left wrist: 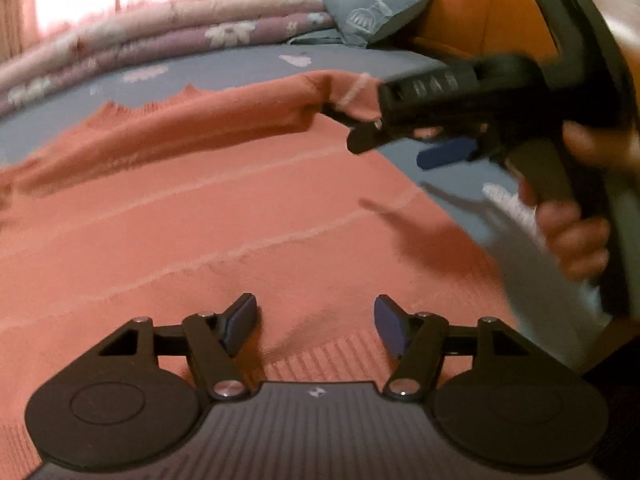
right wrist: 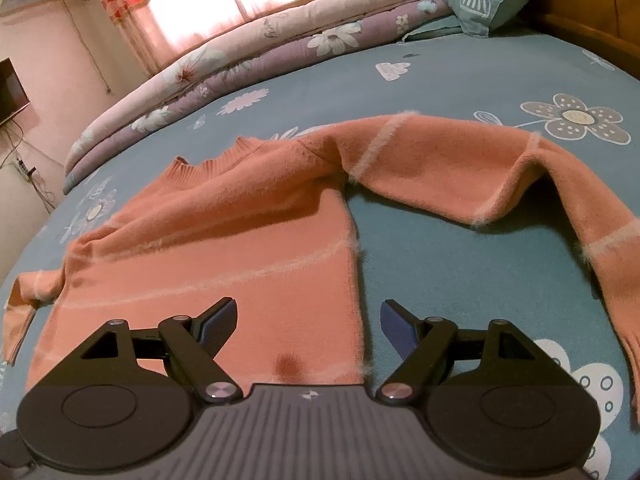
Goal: Fold clothes
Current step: 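Move the right gripper toward the sweater's ribbed collar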
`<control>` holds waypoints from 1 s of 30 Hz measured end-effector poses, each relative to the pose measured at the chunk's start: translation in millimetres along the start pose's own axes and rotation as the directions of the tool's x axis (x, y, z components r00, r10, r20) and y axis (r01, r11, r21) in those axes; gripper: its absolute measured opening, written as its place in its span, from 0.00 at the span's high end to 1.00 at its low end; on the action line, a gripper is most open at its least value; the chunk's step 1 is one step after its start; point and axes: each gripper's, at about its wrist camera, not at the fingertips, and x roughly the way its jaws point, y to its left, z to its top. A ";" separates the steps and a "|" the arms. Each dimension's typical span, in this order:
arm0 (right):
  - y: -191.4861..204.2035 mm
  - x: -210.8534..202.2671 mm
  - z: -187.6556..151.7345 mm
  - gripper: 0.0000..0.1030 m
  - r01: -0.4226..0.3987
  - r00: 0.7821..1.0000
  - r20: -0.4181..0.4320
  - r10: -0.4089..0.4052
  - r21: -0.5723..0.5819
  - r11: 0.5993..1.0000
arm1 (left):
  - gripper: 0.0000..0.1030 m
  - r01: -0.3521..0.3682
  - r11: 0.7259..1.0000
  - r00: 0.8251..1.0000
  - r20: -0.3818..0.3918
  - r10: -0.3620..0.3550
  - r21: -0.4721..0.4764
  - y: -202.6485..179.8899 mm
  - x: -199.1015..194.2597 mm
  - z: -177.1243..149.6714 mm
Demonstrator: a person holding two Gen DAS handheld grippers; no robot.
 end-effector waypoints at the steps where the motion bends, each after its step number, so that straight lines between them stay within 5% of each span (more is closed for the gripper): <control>1: 0.9 0.9 -0.3 0.20 0.001 1.000 -0.001 -0.001 -0.003 1.000 | 0.37 0.034 0.999 0.999 0.000 -0.034 -0.029 6.5 -2.7 5.0; 7: 5.7 6.4 1.2 0.20 0.012 1.000 0.004 -0.012 -0.012 1.000 | 0.36 -0.037 0.999 0.998 0.052 0.037 -0.001 29.5 -10.6 36.8; 16: 20.9 18.6 -0.2 0.20 0.024 0.999 0.026 -0.023 -0.074 0.997 | 0.26 -0.031 0.997 0.999 0.008 0.032 -0.076 80.3 4.3 83.8; 25: 38.5 28.1 -15.2 0.20 0.080 0.993 0.096 -0.064 -0.177 0.981 | 0.21 0.000 0.993 1.000 0.027 0.003 -0.118 116.3 42.9 47.6; 30: 58.5 12.1 -10.7 0.20 0.070 0.977 0.214 -0.017 -0.243 0.968 | 0.17 -0.007 1.000 1.000 0.017 0.007 -0.021 105.8 45.2 48.2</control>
